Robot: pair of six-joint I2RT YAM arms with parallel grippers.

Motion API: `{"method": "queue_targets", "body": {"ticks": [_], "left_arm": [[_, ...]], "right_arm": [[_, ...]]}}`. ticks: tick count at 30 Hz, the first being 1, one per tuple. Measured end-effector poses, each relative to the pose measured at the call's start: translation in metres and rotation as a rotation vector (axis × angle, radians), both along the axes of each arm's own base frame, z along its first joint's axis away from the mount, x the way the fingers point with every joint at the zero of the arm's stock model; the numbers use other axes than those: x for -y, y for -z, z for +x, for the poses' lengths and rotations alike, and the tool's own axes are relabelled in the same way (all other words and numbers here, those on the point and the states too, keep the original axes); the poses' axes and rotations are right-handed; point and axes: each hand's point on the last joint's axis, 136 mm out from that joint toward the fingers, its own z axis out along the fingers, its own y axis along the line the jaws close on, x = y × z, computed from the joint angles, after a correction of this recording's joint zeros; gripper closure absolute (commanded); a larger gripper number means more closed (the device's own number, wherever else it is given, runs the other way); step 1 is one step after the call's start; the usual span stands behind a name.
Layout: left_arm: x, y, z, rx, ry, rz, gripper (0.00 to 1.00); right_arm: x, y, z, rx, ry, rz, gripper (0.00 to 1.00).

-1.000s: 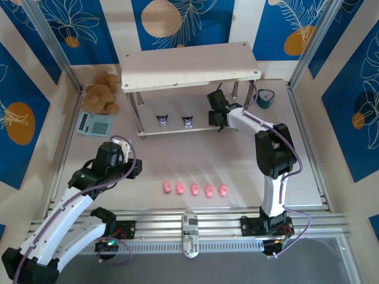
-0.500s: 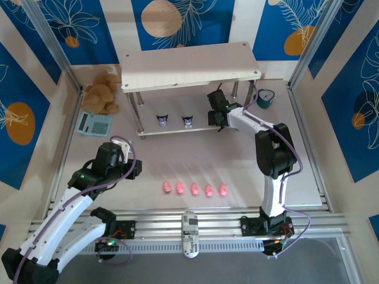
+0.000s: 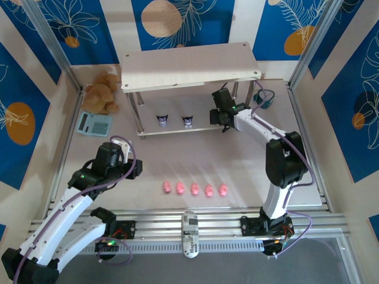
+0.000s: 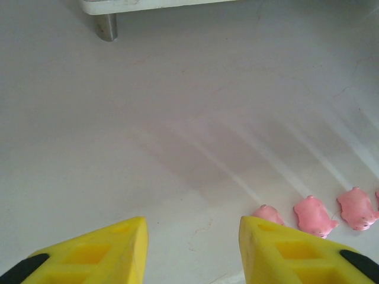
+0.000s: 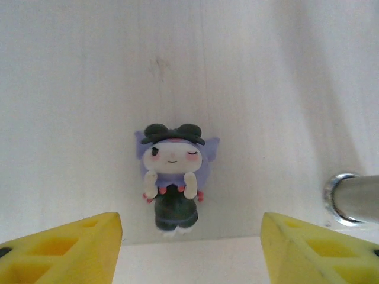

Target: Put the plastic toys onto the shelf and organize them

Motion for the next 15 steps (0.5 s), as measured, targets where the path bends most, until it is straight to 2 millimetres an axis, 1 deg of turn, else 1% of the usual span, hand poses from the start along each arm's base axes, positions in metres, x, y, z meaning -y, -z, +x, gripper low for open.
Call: {"method": "queue_targets", "body": {"ticks": [3,4,6,9,11,13,15], "left_arm": [[0.001,0.0,0.001,0.003,0.0,-0.002,0.54],[0.002,0.0,0.002,0.002,0.002,-0.006,0.55],[0.004,0.001,0.003,-0.003,0.006,-0.014,0.55],[0.013,0.008,0.001,-0.019,0.026,-0.031,0.55],[0.021,0.017,-0.002,-0.042,0.054,-0.032,0.55],[0.032,0.028,-0.007,-0.077,0.091,-0.019,0.55],[0.041,0.038,-0.012,-0.109,0.127,0.002,0.55]], "right_arm": [[-0.001,-0.019,-0.015,-0.001,-0.019,0.016,0.37],[-0.001,-0.025,-0.023,-0.01,-0.029,0.02,0.38],[0.0,-0.029,-0.048,-0.049,-0.047,0.023,0.41],[0.004,-0.036,-0.096,-0.109,-0.065,0.029,0.42],[0.003,-0.039,-0.138,-0.152,-0.086,0.044,0.42],[-0.002,-0.035,-0.176,-0.204,-0.105,0.067,0.42],[-0.006,-0.022,-0.218,-0.286,-0.126,0.077,0.42]]}}
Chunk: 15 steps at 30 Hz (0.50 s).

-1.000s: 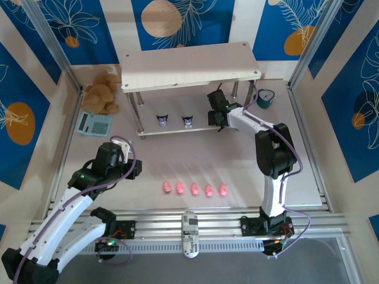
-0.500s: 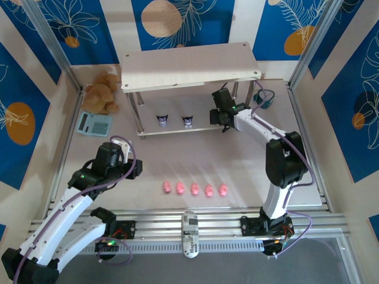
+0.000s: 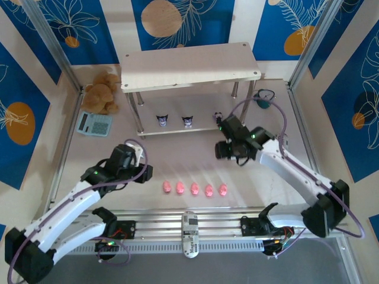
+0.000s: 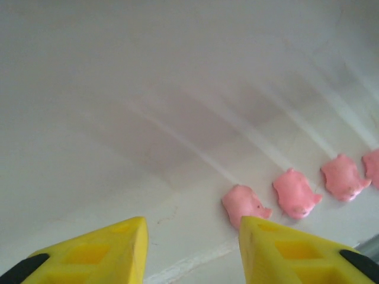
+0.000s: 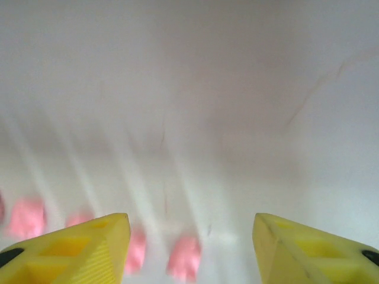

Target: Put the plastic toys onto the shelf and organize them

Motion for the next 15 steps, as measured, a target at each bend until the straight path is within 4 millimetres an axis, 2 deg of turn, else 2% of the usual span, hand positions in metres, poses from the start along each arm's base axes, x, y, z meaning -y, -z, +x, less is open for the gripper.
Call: {"method": "queue_targets", "body": {"ticks": [2,4,7,11,15], "left_arm": [[0.005,0.006,-0.001,-0.016,0.015,0.014,0.54],[0.005,0.007,0.0,-0.013,0.013,0.018,0.54],[0.005,0.004,0.002,0.004,0.003,0.014,0.54],[0.003,0.0,0.003,0.023,-0.007,0.012,0.54],[0.003,-0.003,0.004,0.033,-0.009,0.009,0.54]], "right_arm": [[-0.002,0.019,-0.038,-0.095,-0.018,-0.011,0.42],[-0.001,0.038,-0.067,-0.186,-0.013,-0.035,0.42],[0.006,0.063,-0.098,-0.29,0.024,-0.076,0.42],[0.013,0.079,-0.115,-0.356,0.089,-0.093,0.43],[0.011,0.086,-0.116,-0.377,0.13,-0.079,0.45]]}}
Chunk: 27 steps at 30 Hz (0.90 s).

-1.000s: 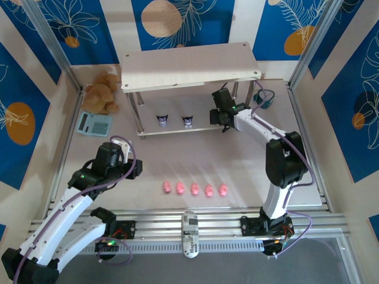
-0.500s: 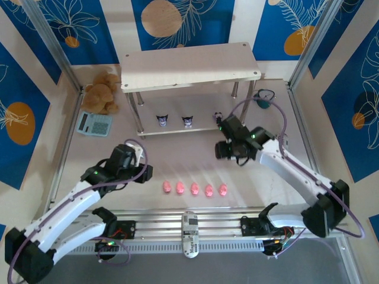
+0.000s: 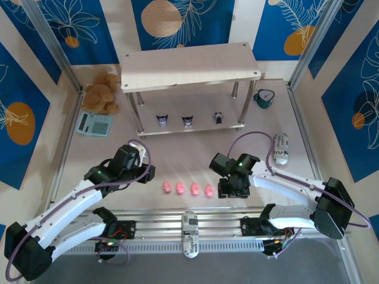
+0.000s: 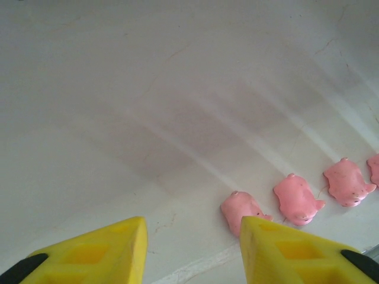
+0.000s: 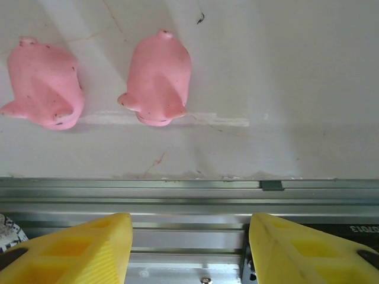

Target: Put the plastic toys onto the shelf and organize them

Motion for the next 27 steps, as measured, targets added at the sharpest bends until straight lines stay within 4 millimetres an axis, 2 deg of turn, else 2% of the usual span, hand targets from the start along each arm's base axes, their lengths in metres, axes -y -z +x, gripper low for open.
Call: {"method": "queue_targets", "body": {"ticks": [12,18,27], "left_arm": [[-0.001,-0.003,0.003,0.012,-0.003,0.012,0.53],[-0.004,-0.001,0.002,0.008,-0.004,0.032,0.53],[-0.005,0.003,0.003,-0.001,-0.006,0.048,0.53]], "right_arm": [[-0.016,0.026,0.024,-0.042,0.075,0.028,0.48],[-0.019,0.038,0.027,-0.074,0.074,0.019,0.52],[-0.022,0.043,0.03,-0.088,0.077,0.035,0.59]]}}
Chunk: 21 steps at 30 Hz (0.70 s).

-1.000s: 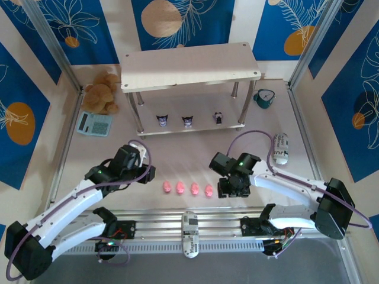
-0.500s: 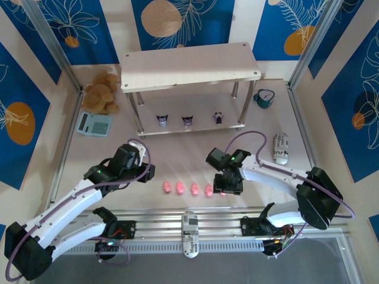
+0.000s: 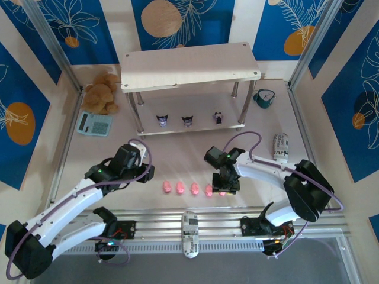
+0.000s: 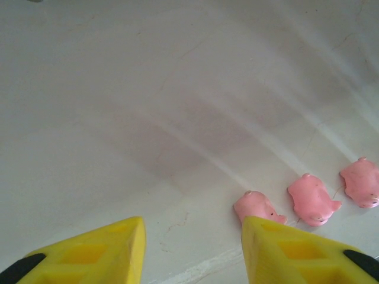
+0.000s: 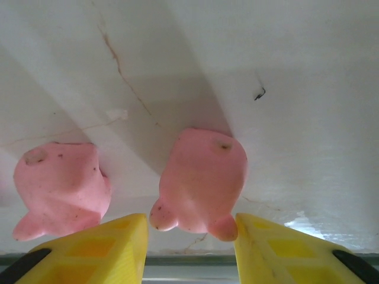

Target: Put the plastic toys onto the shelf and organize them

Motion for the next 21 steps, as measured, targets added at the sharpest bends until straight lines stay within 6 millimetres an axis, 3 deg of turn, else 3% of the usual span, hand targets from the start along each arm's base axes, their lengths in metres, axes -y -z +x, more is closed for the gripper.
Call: {"method": "queue_targets", "body": {"ticks": [9,13,16,21], "left_arm": [[0.0,0.004,0.0,-0.011,-0.002,0.012,0.53],[-0.001,0.004,0.001,-0.009,-0.006,0.017,0.53],[-0.001,0.0,0.002,-0.004,-0.009,0.017,0.53],[0.006,-0.031,0.013,0.035,-0.007,-0.011,0.52]], "right_arm": [[0.003,0.005,0.003,-0.005,-0.01,0.001,0.8],[0.009,-0.008,0.005,0.022,-0.032,-0.019,0.82],[0.007,-0.039,0.019,0.093,-0.056,-0.013,0.83],[0.0,-0.129,0.073,0.318,-0.102,0.015,0.82]]}}
